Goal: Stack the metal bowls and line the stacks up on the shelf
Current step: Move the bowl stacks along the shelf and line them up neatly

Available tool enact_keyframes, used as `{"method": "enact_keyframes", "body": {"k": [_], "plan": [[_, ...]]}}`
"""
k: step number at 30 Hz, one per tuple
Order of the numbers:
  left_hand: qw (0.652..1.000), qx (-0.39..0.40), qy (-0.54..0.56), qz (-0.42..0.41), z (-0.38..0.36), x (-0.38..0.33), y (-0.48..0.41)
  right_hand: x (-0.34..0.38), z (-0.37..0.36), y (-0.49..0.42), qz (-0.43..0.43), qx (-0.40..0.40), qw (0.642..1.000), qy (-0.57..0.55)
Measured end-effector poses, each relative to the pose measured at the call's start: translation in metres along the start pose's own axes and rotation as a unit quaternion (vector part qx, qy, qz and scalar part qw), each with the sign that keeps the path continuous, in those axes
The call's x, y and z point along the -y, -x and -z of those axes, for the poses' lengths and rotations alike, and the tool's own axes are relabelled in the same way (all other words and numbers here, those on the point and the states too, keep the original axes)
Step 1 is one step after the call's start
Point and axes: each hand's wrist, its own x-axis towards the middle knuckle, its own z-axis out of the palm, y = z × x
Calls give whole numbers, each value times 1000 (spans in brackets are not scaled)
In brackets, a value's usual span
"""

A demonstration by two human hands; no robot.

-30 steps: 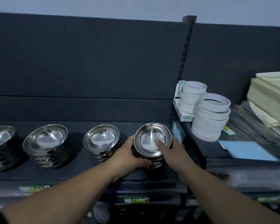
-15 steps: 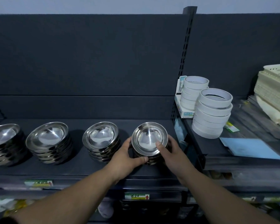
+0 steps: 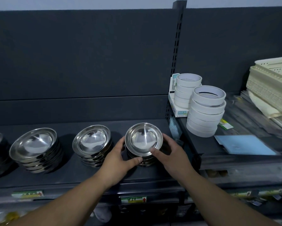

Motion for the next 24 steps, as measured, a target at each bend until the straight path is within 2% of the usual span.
{"method": "enact_keyframes", "body": {"k": [9,17,24], "plan": [[999,-23,-41,5,-2,-6,3,4,-1,0,-9,-14,1000,4],[999,-5,-51,14,-5,-13,6,-3,0,2,-18,32,999,22],[997,-36,-71,-9,-6,-14,4,-8,1,1,15,31,998,45]]}}
